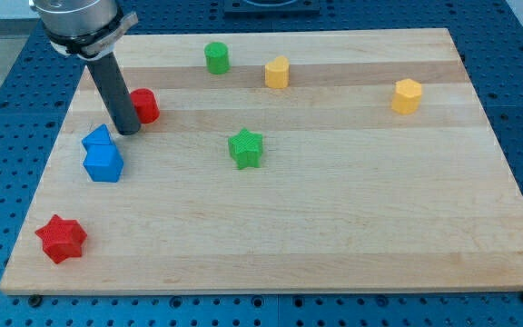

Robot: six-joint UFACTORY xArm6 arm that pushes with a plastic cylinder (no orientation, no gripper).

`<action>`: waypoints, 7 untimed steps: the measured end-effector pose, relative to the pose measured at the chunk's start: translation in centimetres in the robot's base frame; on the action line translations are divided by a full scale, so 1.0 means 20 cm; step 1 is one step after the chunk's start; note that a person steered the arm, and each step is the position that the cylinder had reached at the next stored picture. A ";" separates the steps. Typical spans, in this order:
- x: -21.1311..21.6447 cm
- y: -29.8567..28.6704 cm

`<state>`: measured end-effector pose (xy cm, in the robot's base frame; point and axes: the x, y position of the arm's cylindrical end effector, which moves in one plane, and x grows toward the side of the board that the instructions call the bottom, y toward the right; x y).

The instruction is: Push the red circle to the left of the green star

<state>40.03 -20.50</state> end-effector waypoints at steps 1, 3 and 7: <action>0.00 -0.08; -0.38 -0.11; -0.05 0.20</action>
<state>39.00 -16.42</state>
